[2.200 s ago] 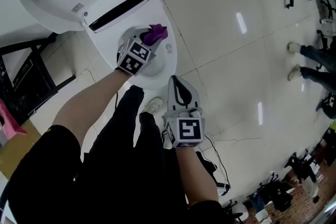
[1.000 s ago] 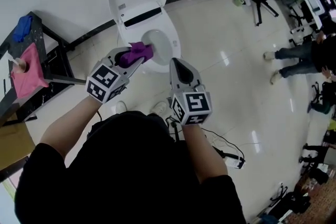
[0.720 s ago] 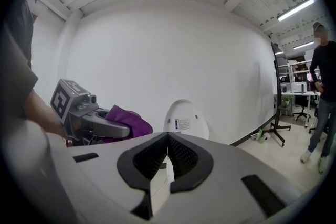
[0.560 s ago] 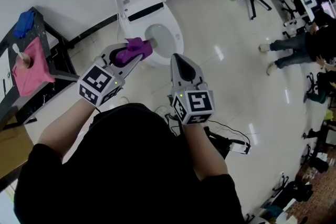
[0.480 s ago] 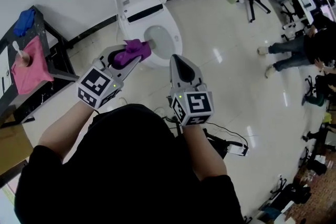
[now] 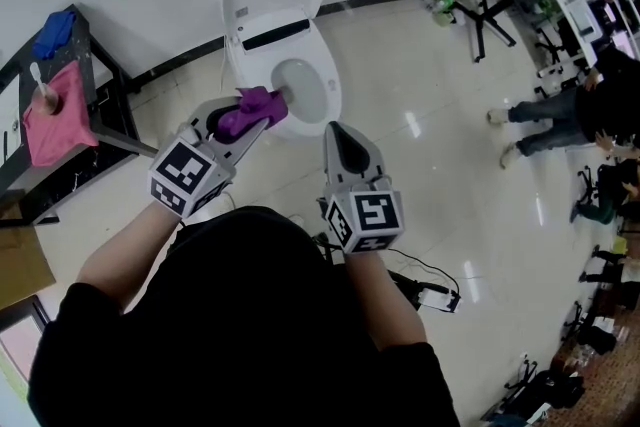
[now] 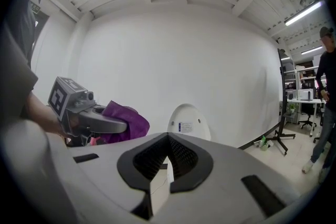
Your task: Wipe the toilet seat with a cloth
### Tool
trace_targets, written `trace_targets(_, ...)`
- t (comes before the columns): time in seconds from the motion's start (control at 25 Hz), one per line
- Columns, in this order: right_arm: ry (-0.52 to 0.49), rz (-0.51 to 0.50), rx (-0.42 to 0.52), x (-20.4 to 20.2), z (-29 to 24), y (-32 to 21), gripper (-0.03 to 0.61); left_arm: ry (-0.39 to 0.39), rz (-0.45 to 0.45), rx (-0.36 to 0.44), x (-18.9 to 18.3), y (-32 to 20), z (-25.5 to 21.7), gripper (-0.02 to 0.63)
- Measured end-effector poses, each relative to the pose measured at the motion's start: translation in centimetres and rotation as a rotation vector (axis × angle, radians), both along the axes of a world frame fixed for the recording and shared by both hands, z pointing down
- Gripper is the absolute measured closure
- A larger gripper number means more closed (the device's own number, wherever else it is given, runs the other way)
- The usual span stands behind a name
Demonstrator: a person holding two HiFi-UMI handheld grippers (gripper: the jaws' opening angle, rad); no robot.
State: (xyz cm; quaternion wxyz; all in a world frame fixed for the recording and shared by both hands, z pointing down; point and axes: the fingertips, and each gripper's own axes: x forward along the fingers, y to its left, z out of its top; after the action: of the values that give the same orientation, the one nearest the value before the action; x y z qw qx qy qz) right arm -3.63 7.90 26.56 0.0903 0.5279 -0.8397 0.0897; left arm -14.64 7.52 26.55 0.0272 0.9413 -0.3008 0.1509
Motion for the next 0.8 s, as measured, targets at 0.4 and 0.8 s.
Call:
trace_targets(0.4,0.011,-0.016,0.012,0.37,-0.32,0.74,0.565,-0.01,-0.001,-0.005,1.08,0.77,0.12,0.522)
trace_targets(0.8,0.02,-0.005,0.014,0.44,-0.27,1.01,0.566,-0.016,0.01,-0.003,1.03,0.88,0.14,0.522)
